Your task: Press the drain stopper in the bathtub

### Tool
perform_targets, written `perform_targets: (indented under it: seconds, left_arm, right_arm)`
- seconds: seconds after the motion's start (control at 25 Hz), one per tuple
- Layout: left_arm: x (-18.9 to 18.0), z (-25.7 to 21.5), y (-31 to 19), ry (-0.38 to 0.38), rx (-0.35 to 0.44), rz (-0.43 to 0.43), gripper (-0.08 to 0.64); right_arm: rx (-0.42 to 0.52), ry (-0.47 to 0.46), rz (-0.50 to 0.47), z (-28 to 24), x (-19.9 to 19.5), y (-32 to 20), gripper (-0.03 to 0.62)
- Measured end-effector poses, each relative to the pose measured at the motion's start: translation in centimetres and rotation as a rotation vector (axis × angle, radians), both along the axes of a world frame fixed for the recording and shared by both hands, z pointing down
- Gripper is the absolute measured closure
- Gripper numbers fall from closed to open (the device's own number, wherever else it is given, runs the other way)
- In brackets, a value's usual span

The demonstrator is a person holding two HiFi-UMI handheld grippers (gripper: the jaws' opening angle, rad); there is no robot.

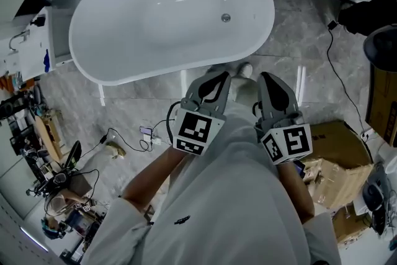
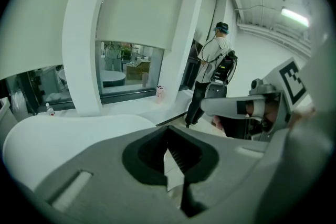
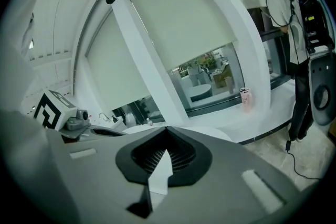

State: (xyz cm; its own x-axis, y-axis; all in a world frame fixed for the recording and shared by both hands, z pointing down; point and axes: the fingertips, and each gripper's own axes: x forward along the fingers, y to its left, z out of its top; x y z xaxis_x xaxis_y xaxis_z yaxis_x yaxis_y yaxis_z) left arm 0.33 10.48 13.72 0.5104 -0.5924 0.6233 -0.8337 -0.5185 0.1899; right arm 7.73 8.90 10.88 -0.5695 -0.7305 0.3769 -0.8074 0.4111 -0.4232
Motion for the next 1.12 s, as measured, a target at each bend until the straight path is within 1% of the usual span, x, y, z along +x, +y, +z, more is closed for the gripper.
perform_targets:
  seconds: [0.08, 0.24, 0.4, 0.52, 0.68, 0.84, 1.04, 1.12]
  left_arm:
    - [0.0, 0.4, -0.9, 0.003, -0.013, 0.005, 0.555]
    - [-0.5, 1.8, -2.5, 0.009, -0.047, 0.017, 0.555]
    - [-1.8, 3.9, -4.0, 0.011, -0.081, 0.017, 0.555]
    - [-2.4, 5.8, -5.3, -0.001, -0.097, 0.023, 0.555]
    - [-3.6, 8.3, -7.3, -0.016, -0.096, 0.04, 0.555]
    - [-5.2, 10.2, -8.5, -0.015, -0.116, 0.063, 0.555]
    - [-6.3, 13.3, -11.0, -0.044, -0.131, 0.095, 0.555]
    - [-6.9, 14.7, -11.5, -0.048, -0.141, 0.093, 0.555]
  right_arm:
    - [-0.006, 0.001, -0.009, 0.2, -0.1, -0.5, 0.589]
    - [-0.015, 0.037, -0.022, 1.2, -0.3, -1.8, 0.589]
    - [-0.039, 0.061, 0.0, 2.9, -0.6, -2.9, 0.589]
    - [-0.07, 0.074, 0.021, 4.6, -0.8, -3.9, 0.589]
    - [-0.088, 0.077, 0.048, 7.0, -1.4, -5.3, 0.589]
    - [-0.1, 0.087, 0.049, 8.7, -2.8, -6.3, 0.589]
    - [-0.154, 0.042, 0.079, 11.6, -3.9, -7.8, 0.589]
    - [-0.158, 0.061, 0.093, 12.9, -4.2, -8.0, 0.589]
